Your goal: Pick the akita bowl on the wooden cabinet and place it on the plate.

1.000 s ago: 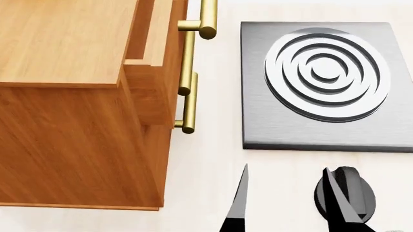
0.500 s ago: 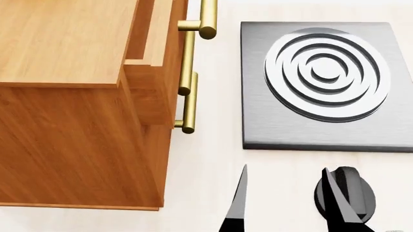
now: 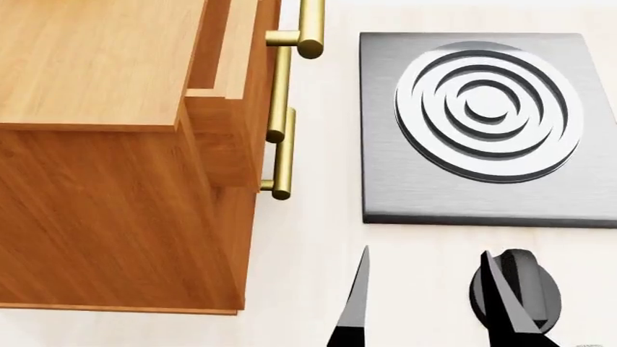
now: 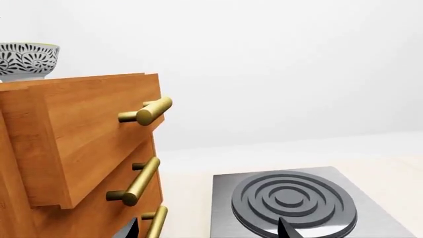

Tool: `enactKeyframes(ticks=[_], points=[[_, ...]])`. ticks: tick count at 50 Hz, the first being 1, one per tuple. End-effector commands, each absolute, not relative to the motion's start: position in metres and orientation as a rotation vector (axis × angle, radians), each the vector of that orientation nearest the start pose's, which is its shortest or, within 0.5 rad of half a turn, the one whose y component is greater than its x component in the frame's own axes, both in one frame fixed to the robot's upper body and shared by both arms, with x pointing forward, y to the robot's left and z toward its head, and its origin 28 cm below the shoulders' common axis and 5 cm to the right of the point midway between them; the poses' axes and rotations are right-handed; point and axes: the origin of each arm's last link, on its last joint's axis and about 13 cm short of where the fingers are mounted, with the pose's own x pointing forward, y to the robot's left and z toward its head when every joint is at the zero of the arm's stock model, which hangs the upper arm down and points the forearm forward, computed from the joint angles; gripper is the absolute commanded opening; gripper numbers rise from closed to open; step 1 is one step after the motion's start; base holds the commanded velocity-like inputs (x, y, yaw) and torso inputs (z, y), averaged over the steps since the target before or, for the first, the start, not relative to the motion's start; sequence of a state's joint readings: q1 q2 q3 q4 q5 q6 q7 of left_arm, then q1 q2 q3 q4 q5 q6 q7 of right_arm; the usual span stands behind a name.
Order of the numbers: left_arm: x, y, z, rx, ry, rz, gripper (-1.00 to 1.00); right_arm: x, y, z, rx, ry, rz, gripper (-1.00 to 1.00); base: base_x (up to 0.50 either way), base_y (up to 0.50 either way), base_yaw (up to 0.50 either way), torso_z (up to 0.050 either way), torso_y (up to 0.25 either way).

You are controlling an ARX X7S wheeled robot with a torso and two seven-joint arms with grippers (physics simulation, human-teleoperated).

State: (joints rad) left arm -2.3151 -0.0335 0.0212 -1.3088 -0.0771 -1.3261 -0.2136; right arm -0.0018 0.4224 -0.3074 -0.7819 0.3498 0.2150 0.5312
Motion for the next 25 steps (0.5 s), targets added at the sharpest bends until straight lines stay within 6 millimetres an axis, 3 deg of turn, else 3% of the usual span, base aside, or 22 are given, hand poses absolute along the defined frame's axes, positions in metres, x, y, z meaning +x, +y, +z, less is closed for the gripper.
enactKeyframes(ticks=[1,25], points=[[0.316,0.215,0.506,-0.042,0.338,0.168,1.00,0.167,-0.086,0.143,0.095,-0.379,0.035,1.00,0.00,0.00,0.00,0.000,0.000],[0.323,0.215,0.486,-0.098,0.480,0.170,1.00,0.167,-0.086,0.143,0.092,-0.380,0.034,1.00,0.00,0.00,0.00,0.000,0.000]])
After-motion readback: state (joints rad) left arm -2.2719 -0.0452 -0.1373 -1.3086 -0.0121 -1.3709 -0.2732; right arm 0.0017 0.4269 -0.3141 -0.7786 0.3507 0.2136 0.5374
